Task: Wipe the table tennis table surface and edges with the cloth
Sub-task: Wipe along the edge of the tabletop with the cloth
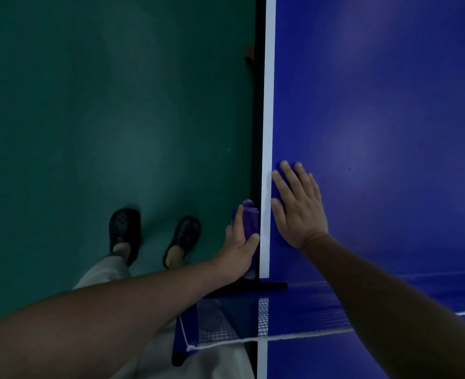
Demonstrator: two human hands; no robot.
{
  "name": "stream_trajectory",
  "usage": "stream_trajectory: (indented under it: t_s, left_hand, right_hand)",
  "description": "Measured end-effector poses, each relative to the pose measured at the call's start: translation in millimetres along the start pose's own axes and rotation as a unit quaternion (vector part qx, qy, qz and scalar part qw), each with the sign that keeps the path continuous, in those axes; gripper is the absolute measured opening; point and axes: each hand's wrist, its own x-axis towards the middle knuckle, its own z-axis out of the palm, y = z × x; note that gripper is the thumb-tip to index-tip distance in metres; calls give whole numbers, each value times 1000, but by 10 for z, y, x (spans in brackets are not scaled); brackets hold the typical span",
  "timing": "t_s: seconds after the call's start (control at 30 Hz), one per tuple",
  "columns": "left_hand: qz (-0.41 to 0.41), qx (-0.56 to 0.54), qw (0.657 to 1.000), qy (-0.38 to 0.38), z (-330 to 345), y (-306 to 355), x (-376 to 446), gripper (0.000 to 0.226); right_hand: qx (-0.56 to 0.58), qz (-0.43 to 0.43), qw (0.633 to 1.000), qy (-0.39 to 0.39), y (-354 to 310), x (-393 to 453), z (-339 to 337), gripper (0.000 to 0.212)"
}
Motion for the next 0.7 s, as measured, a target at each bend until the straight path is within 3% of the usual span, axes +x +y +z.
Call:
stream_trajectory:
  t_s: [0.23,0.4,0.57,0.7]
  left_hand:
    - [50,-55,990,119,-214,800,610,66]
    - [49,-57,989,124,-140,810,413,67]
    - [-84,-98,989,78,91,463,-193,70]
    - [-163,-139,973,83,65,724,-67,65]
  right_hand:
    - [4,-7,1000,24,14,-24,44,56]
    - [-2,-2,999,34,3,-7,39,56]
    - [-16,-6,1000,25,-10,7,23,57]
    - [-27,-1,1000,7,-28,16,-13,57]
